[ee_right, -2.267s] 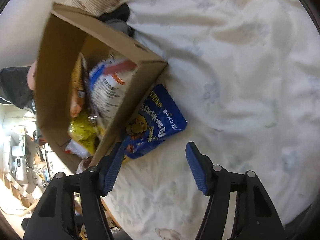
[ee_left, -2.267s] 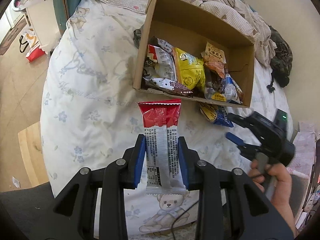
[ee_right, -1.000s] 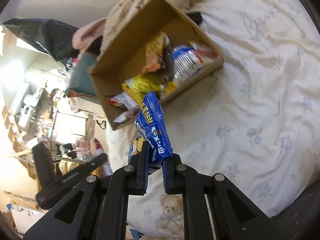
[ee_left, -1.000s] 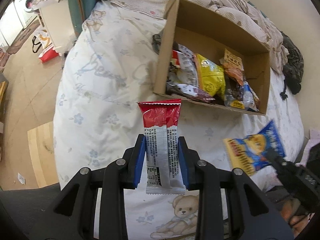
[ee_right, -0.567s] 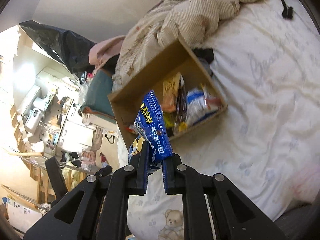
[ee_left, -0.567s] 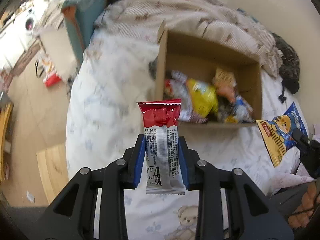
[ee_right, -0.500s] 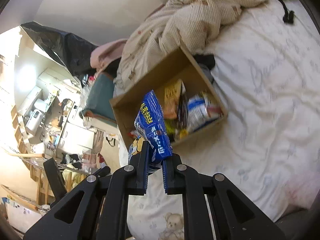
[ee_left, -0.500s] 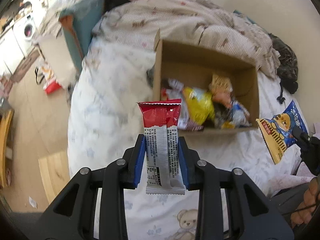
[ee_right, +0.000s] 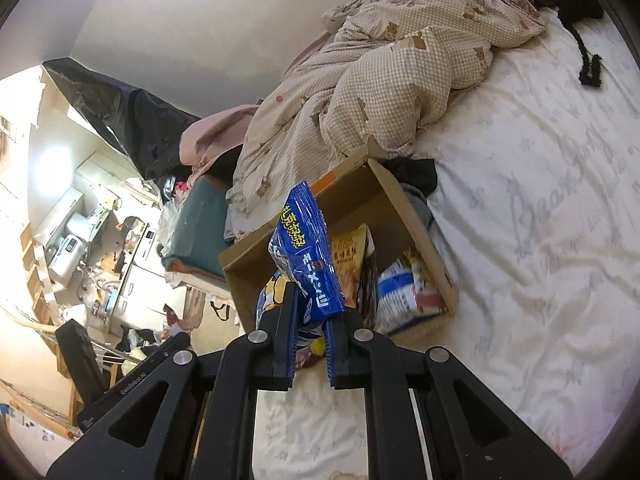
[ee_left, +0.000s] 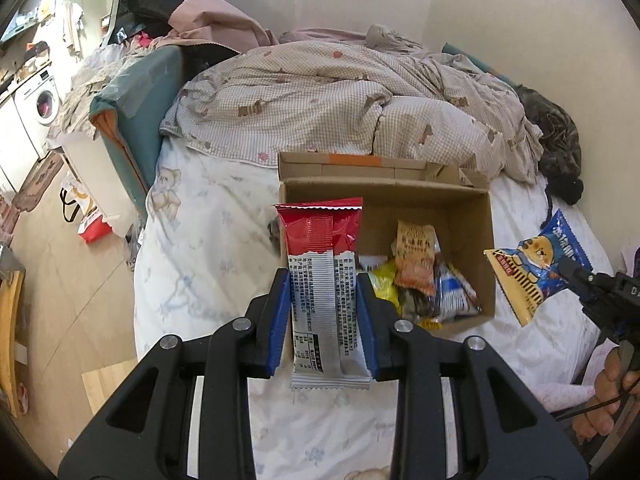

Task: Organize snacks

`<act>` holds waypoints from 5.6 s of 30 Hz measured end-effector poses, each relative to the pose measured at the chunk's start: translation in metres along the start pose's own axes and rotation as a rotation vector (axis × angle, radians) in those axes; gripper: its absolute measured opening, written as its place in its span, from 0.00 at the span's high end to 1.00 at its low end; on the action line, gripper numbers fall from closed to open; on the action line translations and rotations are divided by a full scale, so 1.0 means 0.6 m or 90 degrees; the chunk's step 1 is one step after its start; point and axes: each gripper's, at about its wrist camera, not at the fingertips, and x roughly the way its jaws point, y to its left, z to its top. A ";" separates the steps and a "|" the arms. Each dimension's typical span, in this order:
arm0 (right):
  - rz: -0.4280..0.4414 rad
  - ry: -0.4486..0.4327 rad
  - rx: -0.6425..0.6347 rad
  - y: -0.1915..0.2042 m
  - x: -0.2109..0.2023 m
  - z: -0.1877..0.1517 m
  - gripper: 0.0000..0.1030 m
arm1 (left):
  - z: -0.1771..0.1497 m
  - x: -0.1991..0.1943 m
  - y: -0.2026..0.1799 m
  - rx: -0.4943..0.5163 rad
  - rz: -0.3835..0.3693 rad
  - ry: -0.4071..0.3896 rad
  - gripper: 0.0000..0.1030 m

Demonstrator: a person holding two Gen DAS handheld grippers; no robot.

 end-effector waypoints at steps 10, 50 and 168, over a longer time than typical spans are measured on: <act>-0.014 0.021 0.011 -0.010 0.078 0.030 0.89 | 0.038 0.058 -0.023 0.006 -0.013 0.017 0.73; -0.100 0.087 0.035 -0.036 0.204 0.037 0.10 | 0.059 0.216 -0.078 0.053 0.083 0.105 0.25; -0.230 -0.172 -0.342 0.122 -0.075 -0.214 0.00 | -0.198 -0.146 0.002 -0.012 0.087 -0.204 0.00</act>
